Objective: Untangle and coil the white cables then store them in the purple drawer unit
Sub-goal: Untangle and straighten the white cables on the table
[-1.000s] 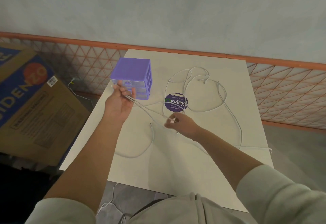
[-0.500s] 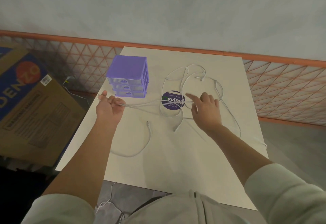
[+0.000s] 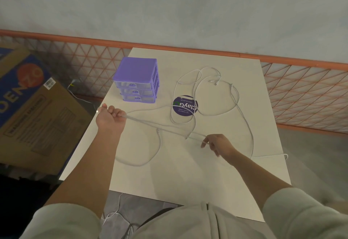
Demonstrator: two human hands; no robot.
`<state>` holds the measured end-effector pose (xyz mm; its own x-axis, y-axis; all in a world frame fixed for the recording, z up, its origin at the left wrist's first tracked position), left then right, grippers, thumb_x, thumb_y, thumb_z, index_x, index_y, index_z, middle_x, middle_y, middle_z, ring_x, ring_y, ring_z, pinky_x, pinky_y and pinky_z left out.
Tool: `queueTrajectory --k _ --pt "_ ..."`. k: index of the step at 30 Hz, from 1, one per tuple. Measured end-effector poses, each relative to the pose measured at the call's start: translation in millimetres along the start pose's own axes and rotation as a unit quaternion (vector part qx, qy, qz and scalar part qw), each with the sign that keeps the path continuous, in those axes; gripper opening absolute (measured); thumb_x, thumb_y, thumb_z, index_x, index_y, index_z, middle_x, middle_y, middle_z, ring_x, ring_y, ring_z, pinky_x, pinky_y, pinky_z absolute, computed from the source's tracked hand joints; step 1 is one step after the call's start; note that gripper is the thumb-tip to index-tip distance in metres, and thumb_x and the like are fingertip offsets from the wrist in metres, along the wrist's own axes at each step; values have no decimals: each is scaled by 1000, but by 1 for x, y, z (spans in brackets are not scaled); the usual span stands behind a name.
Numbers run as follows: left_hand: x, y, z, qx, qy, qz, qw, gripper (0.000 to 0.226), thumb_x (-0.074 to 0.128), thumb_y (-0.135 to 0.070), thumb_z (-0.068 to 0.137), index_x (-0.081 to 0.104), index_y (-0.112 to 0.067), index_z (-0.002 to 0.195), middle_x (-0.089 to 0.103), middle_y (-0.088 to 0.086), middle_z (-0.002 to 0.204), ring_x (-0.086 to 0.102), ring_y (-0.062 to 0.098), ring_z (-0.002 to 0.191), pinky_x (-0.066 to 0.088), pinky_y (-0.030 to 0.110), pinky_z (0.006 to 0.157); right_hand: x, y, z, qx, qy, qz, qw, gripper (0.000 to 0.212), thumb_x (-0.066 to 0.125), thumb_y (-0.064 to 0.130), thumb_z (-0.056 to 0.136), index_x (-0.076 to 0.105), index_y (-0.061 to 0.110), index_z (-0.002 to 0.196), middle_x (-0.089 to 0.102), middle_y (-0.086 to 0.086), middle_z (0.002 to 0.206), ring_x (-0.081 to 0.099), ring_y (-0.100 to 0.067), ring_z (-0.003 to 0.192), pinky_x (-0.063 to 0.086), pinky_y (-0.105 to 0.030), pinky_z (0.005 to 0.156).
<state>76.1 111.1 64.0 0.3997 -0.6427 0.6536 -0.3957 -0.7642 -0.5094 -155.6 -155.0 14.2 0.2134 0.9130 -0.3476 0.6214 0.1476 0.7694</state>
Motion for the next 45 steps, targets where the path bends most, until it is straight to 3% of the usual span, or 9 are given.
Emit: queueTrajectory --k 5,10,13,18,21,28,34,37,45 --pt "-13 4 3 7 -33 91 995 40 20 -30 106 39 -25 71 25 -7 48 21 8 38 21 16 39 -12 6 -2 1 -24 -39 999 58 52 57 92 73 12 64 42 0 57 38 -17 57 32 -27 56" --pt "-24 1 4 29 -50 105 993 39 18 -28 106 37 -25 71 24 -6 55 22 8 37 22 17 39 -27 -4 -3 68 -114 -243 961 53 39 52 96 49 15 59 49 -1 55 49 -24 44 36 -22 47" --pt "-27 -3 6 64 -68 151 984 35 20 -31 105 39 -26 76 23 -7 62 20 7 41 20 17 41 -33 -6 -10 112 -127 -323 931 51 26 45 98 55 12 70 55 -2 63 54 -23 43 40 -23 52" --pt "-8 4 -9 112 -54 305 944 27 39 -44 101 55 -27 89 28 -9 67 21 7 50 20 19 48 -27 7 -5 100 -83 -269 954 49 20 50 100 53 17 85 59 -4 79 56 -24 56 41 -26 57" --pt "11 19 -22 144 14 415 898 26 49 -40 98 54 -20 81 34 -9 62 28 6 50 24 21 52 -21 20 0 55 -65 -200 976 40 33 48 100 51 23 75 58 -3 80 52 -23 63 38 -26 53" --pt "38 82 -61 177 206 661 700 19 57 -37 95 63 -24 108 60 -11 84 53 5 77 38 6 62 -13 47 -3 -44 -41 -20 998 43 55 42 95 53 14 63 38 2 54 32 -15 45 27 -26 49" --pt "41 131 -80 124 350 773 515 31 49 -46 97 59 -21 82 52 -7 73 48 12 72 33 16 60 -15 59 -10 -66 -35 29 997 45 50 46 98 59 13 69 40 7 60 33 -9 52 26 -20 54" --pt "39 143 -81 99 368 780 497 39 46 -53 96 67 -22 108 68 -5 97 62 15 92 48 31 82 -17 62 -14 -70 -24 44 996 46 47 45 100 56 14 67 43 13 54 34 -8 54 28 -17 54" --pt "49 152 -81 135 358 762 522 26 57 -40 95 66 -29 72 56 2 101 60 19 90 44 36 81 -31 57 -15 -70 17 65 995 33 43 22 98 68 14 79 40 4 68 32 -13 59 26 -23 54"
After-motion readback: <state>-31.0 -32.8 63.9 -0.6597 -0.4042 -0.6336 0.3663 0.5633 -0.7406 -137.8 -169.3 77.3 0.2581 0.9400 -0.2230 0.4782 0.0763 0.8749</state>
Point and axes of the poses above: each hand's wrist, its own z-axis towards the middle knuckle, its own x-axis out of the palm, y = z × x, the point moved 1 cm from there along z, towards the middle knuckle
